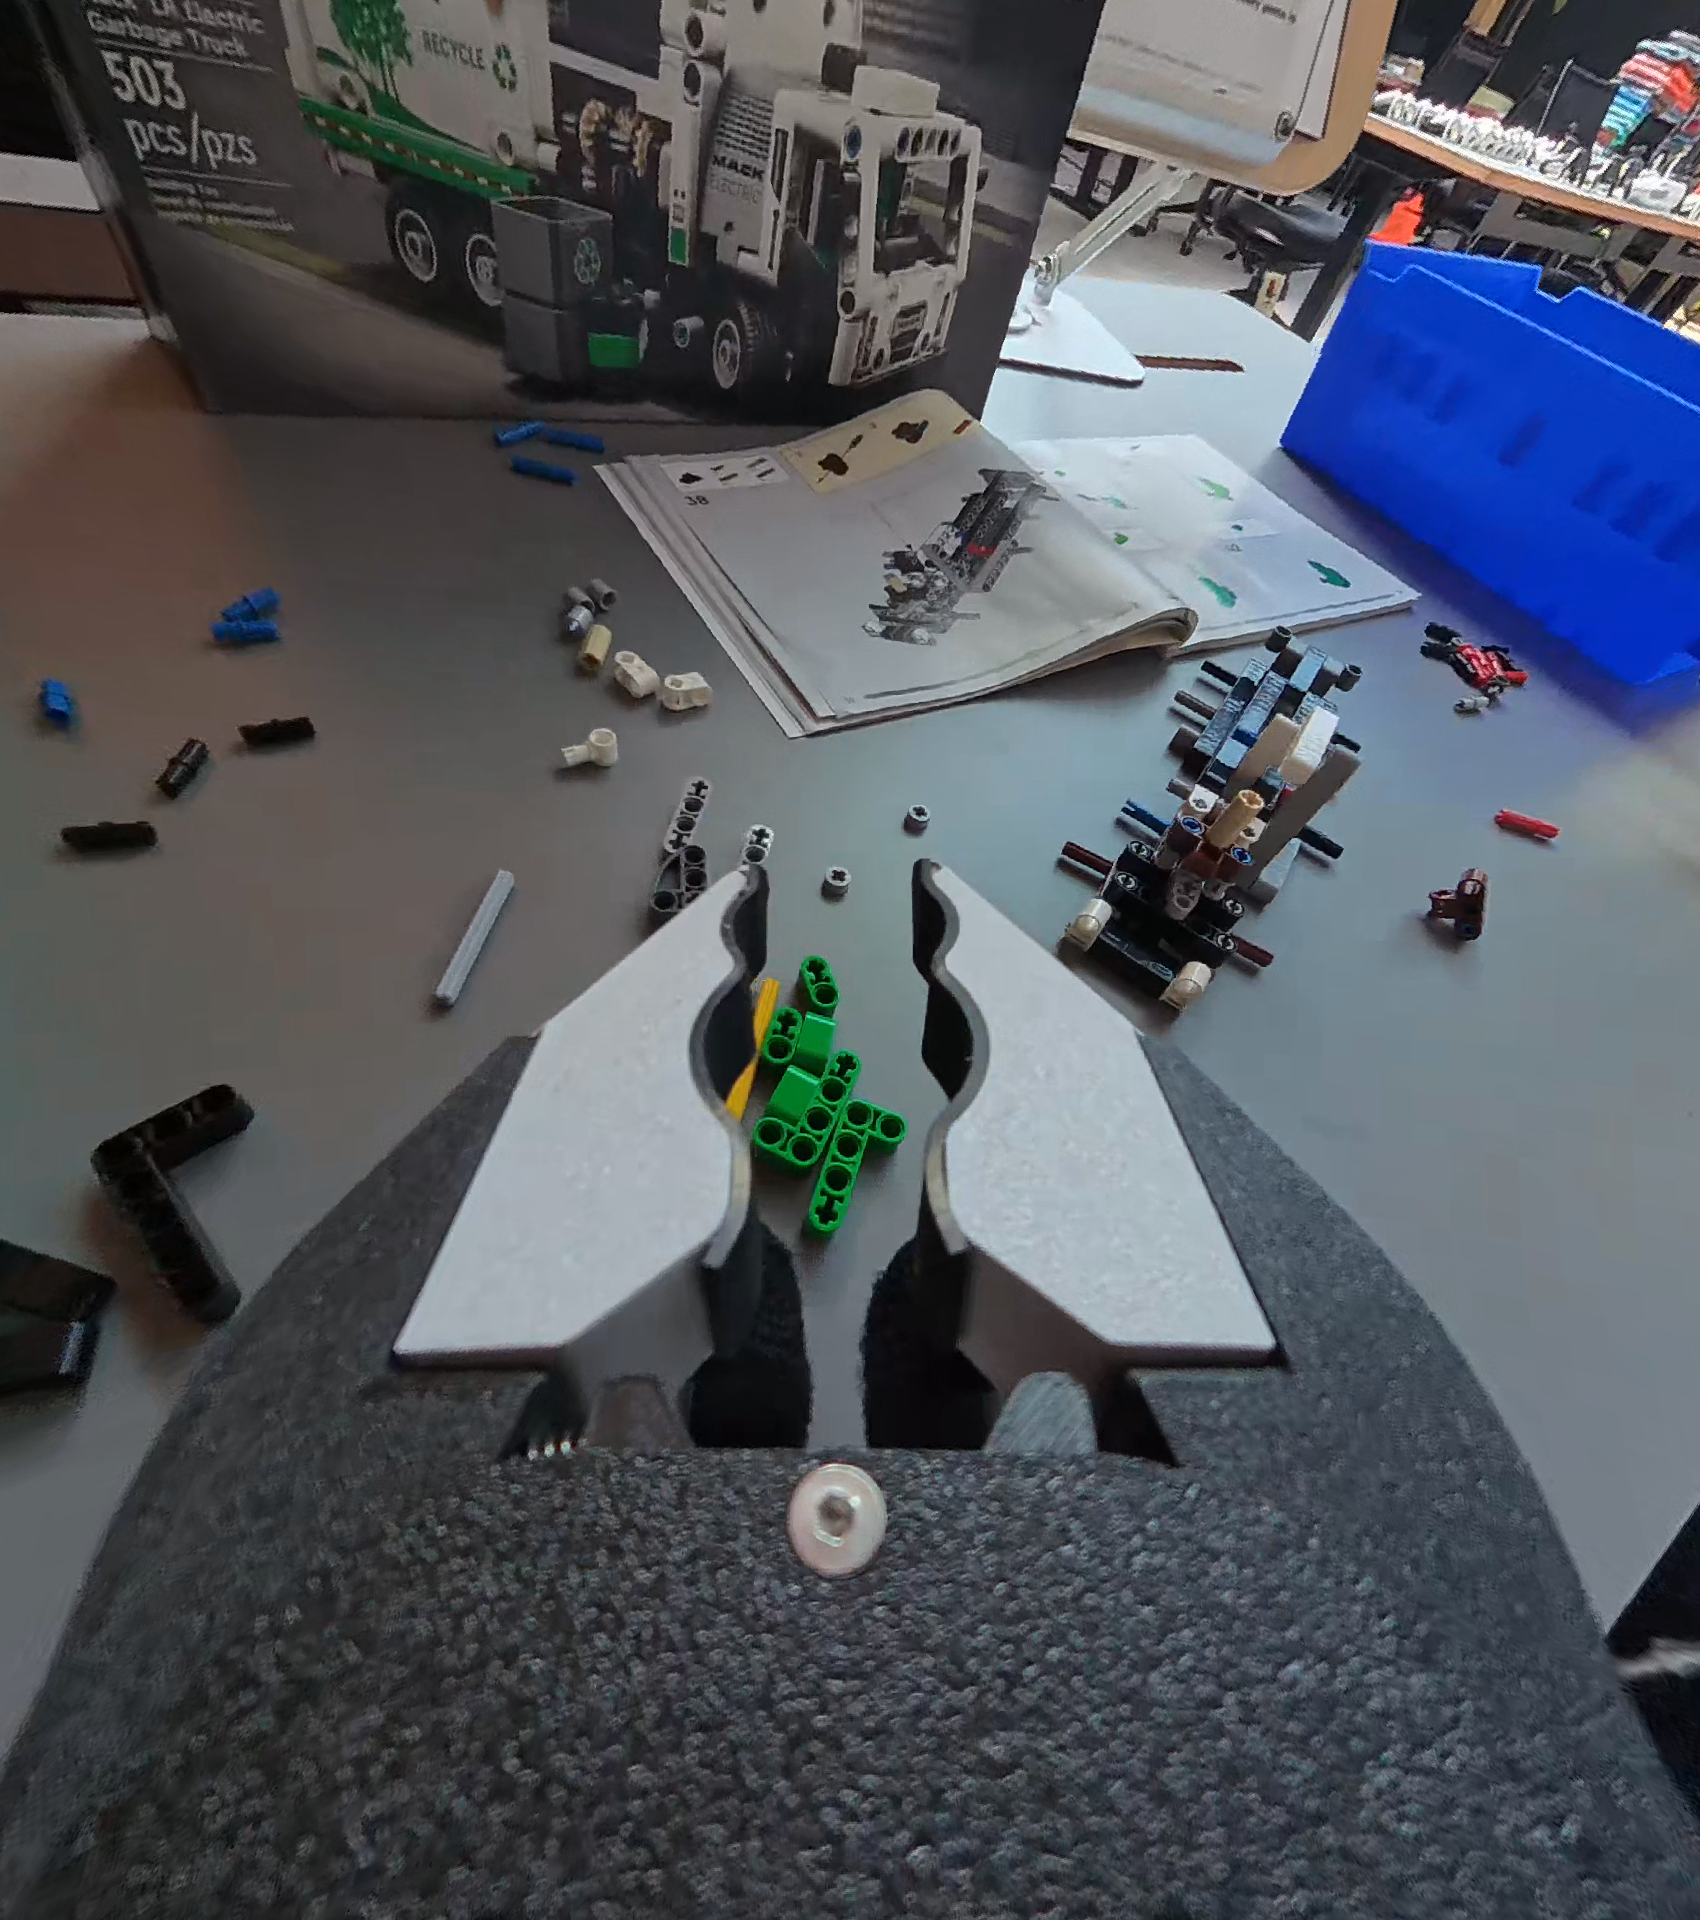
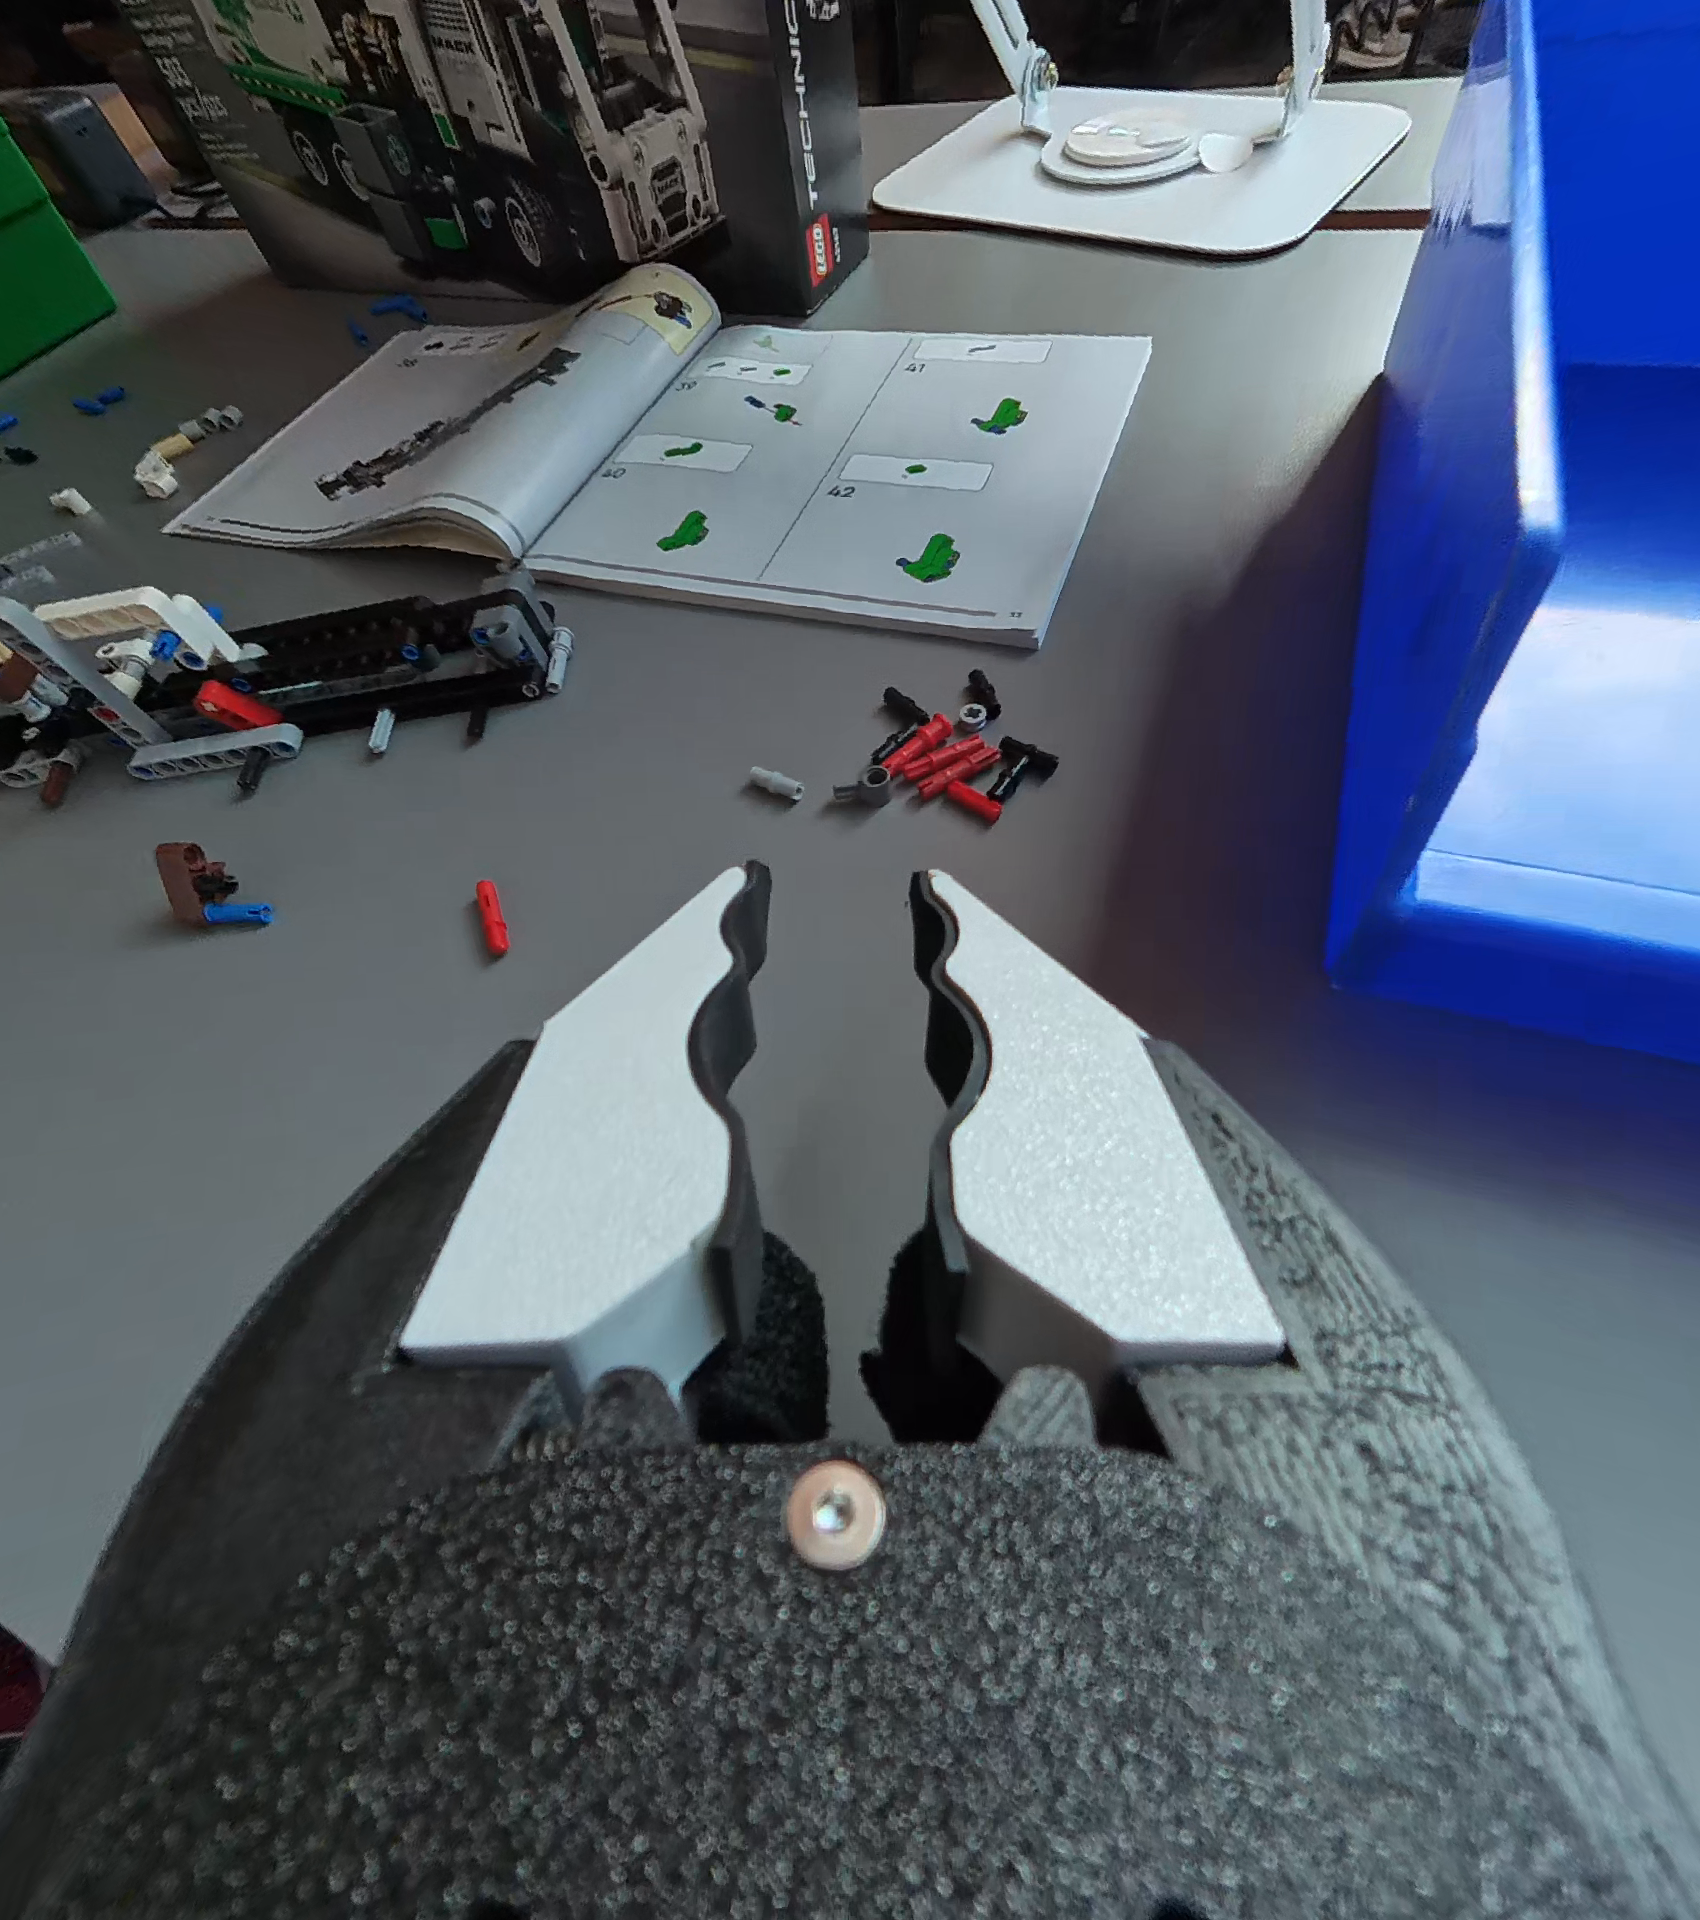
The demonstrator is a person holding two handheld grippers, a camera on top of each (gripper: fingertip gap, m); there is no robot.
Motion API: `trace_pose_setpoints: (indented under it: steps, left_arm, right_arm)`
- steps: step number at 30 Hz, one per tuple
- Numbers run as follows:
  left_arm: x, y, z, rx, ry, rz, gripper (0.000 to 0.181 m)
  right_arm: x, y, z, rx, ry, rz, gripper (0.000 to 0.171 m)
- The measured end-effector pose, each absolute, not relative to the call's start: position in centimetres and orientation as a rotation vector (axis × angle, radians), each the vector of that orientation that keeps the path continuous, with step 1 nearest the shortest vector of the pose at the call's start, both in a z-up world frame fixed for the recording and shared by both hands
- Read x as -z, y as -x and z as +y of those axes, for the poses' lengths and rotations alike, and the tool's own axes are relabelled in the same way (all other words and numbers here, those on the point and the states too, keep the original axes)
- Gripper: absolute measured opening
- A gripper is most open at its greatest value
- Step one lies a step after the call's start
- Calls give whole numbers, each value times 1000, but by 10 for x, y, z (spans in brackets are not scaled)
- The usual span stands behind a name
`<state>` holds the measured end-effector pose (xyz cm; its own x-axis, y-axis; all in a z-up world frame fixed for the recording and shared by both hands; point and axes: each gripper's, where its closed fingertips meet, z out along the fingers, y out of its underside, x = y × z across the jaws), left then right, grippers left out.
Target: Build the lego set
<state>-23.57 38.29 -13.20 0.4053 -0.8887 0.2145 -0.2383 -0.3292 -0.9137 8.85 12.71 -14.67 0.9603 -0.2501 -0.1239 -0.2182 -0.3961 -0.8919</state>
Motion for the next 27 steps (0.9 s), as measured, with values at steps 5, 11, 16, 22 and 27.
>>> trace_pose_setpoints:
  steps: [5,11,16,22,27]
  left_arm:
    - [140,237,390,969,1884,933,28]
    - [137,237,388,931,1843,947,28]
    - [139,237,389,918,1858,948,28]
    - [138,240,394,963,1877,889,28]
    - [135,248,410,980,1897,767,28]
  right_arm:
    - [153,-86,131,82,2045,295,27]
    - [154,-95,137,80,2042,333,27]
    - [139,-91,151,-56,1925,385,23]
    - [144,-84,164,-49,1969,329,24]
    - [140,-80,169,-11,1957,257,23]
